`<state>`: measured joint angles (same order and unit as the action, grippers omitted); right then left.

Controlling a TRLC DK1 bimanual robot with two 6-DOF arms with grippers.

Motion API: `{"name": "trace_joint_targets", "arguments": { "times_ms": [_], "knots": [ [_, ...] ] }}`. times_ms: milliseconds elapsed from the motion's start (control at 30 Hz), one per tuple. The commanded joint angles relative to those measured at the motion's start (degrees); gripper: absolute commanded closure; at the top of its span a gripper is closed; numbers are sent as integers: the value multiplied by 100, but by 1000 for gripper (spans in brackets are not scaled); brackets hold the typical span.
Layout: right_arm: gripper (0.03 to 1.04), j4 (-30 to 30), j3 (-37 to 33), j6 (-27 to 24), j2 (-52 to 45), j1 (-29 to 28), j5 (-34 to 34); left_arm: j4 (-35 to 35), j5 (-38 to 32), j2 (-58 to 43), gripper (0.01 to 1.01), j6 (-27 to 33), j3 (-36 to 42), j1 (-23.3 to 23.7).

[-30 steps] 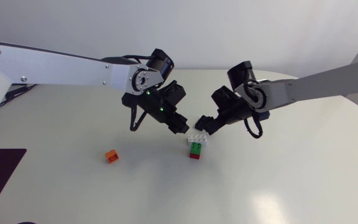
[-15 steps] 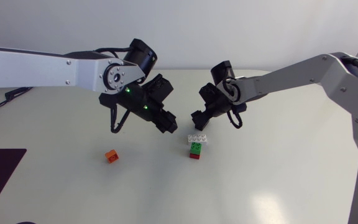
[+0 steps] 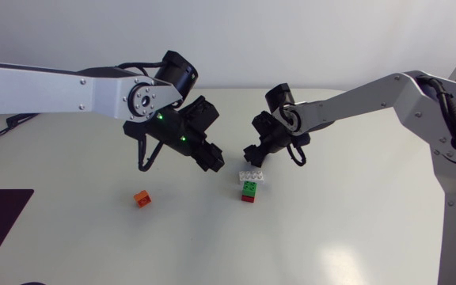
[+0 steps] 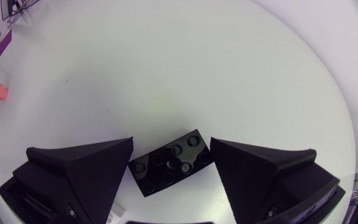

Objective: Sort duplo bricks by size, large to the right and small to the left

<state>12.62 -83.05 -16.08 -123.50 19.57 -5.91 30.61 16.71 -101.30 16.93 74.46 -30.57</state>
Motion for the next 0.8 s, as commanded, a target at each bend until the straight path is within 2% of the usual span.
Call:
{"name": "trace_joint_targets", "arguments": {
  "times_ms": [0,67,100,267,433,600,767],
  "knots": [
    [285,197,-10,26,-236,47,29,-46,25,136,577,83,-151,7],
    [433,197,34,8,-236,47,38,-46,25,145,577,83,-159,-2],
    [469,241,60,8,-227,47,38,-46,17,154,577,83,-159,-2],
    [487,373,517,-36,28,29,90,-46,25,189,577,83,-151,-19],
    [492,249,1678,-238,766,-156,213,-46,25,198,577,74,-159,-72],
    [492,170,2926,-563,1707,-674,275,-64,25,163,577,65,-159,-195],
    [492,56,3796,-1099,2340,-1456,319,-143,25,92,577,12,-168,-433]
  ]
}}
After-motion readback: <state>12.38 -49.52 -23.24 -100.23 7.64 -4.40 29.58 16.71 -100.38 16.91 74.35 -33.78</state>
